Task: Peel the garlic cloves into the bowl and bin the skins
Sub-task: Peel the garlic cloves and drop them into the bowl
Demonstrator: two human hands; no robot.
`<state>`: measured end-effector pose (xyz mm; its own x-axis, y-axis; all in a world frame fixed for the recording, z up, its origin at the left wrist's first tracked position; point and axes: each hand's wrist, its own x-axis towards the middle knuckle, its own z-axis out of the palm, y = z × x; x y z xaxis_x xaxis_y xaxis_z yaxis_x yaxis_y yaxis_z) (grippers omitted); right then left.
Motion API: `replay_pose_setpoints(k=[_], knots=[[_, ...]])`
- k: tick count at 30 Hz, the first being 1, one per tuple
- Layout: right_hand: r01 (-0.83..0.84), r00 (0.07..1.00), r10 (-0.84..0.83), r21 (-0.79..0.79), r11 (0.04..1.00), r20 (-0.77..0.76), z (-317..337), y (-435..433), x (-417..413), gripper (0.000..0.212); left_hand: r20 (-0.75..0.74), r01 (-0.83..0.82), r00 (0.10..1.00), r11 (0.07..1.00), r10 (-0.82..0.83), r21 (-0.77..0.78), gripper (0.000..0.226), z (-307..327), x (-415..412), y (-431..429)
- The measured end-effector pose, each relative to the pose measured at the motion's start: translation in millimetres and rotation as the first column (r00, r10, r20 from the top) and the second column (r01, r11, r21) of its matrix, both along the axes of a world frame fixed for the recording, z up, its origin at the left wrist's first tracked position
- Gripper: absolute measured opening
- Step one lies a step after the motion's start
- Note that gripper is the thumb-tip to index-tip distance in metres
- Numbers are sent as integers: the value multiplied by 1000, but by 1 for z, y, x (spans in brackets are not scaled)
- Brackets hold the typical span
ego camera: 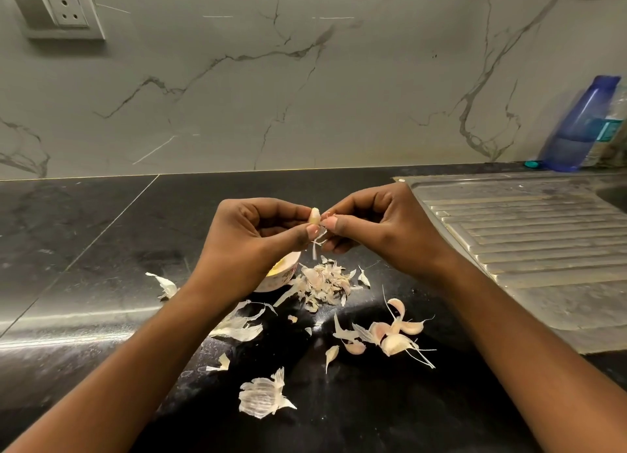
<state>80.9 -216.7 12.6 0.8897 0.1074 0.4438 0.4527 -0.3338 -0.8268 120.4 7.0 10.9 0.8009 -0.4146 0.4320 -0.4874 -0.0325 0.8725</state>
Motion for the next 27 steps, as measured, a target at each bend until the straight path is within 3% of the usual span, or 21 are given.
replay_pose_setpoints(k=[11,27], knots=[[-39,996,42,31,999,-82,1,0,1,17,111,2,994,999,-7,38,28,-1,-1,0],[2,1000,-1,66,998,-13,-2,4,1,11,-29,85,996,995,-86,-54,30,-1,-1,0]])
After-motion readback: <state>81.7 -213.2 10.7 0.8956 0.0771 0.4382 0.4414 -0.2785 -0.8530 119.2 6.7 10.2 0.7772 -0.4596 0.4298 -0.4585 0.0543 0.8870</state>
